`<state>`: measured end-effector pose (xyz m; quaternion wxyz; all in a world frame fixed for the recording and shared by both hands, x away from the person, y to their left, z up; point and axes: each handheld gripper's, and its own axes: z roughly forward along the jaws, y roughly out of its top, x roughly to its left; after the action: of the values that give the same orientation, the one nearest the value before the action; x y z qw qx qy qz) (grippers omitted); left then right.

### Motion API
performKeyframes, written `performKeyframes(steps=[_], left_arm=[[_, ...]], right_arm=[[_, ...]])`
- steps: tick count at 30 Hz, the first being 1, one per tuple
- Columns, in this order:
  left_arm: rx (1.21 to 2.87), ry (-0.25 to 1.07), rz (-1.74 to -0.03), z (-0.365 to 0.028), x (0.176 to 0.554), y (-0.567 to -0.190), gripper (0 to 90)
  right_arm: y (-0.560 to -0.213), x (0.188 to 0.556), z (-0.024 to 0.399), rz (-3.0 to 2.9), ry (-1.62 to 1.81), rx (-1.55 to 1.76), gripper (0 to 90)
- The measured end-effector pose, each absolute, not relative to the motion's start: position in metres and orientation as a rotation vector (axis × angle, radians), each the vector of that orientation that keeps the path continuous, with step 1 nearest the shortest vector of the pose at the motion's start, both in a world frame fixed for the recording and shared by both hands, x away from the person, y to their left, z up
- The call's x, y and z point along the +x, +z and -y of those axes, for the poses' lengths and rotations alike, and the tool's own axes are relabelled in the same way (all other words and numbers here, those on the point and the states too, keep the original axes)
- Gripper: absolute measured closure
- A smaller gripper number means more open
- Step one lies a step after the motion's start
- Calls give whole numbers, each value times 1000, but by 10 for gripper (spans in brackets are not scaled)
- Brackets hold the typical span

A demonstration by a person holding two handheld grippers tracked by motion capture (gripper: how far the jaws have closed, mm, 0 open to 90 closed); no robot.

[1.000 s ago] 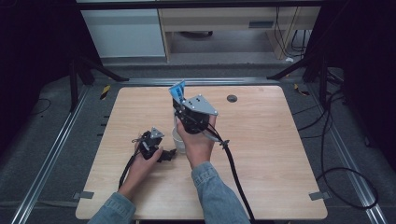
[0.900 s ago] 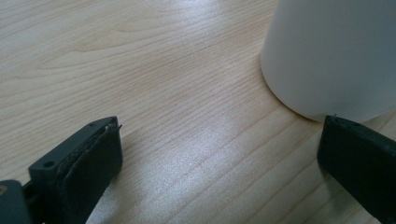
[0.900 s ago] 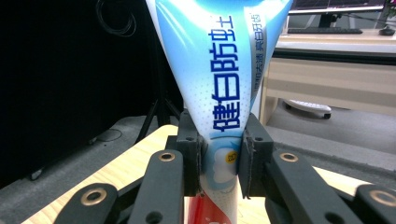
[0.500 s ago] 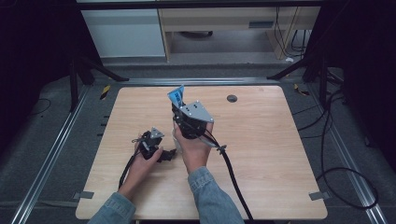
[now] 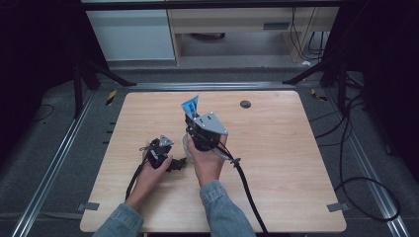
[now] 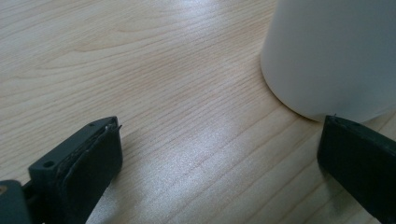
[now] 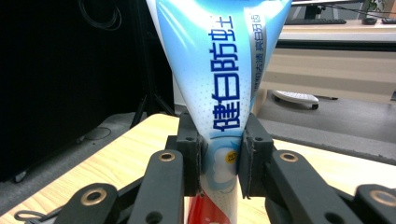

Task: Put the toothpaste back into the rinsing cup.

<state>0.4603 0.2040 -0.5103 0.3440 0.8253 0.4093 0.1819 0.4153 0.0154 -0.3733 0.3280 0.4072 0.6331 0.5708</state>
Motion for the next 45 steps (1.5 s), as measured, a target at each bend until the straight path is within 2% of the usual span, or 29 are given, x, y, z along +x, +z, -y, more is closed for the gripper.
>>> performKeyframes(steps=[26,45], left_arm=[[2149,470,-1060,-204,460,-510,0],[2155,470,-1057,-205,460,-510,0]], right_arm=[[-422,420,-23,-1669,1456,1168,734],[-431,426,-19,-1669,1465,1249,732]])
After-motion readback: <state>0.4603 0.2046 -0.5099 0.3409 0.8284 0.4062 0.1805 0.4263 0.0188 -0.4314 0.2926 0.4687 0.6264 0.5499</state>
